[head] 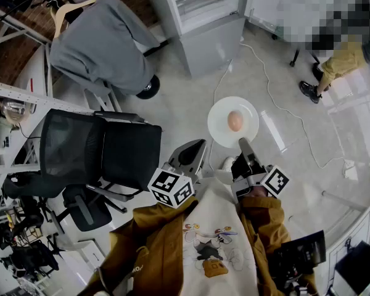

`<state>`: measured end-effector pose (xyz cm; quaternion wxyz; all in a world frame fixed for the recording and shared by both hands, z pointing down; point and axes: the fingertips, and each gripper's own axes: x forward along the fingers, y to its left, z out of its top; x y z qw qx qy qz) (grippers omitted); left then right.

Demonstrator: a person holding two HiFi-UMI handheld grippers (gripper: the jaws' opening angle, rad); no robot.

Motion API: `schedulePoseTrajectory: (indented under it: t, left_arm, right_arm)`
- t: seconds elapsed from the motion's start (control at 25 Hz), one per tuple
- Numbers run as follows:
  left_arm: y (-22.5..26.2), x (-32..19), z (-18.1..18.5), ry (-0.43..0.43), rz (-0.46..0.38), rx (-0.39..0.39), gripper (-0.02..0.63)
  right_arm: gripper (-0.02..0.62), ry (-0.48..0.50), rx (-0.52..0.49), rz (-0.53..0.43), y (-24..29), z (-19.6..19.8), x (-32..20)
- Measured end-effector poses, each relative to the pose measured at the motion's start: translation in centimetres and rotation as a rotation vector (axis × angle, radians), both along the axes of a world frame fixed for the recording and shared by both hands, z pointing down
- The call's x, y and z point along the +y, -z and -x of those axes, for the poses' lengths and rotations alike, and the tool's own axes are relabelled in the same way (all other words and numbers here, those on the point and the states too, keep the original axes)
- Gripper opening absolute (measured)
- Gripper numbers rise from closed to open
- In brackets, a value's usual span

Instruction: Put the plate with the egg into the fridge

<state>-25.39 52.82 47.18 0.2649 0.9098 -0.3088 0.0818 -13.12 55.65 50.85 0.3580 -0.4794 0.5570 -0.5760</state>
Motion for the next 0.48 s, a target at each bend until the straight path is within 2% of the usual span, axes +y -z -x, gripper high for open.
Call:
schedulePoseTrajectory:
  t: [0.2, 0.48]
  left_arm:
    - [-0.2, 0.0, -1.8, -0.053, -0.006, 0.004, 0.006]
    - [-0.4, 0.3, -2.8, -0.038, -0.02, -0.003, 0.006]
  right_arm:
    - [0.02, -0.036, 0.007, -0.022, 0.1, -1.1, 0.2]
    - [0.02, -0.022, 0.009, -0.06, 0.5, -2.0, 0.0]
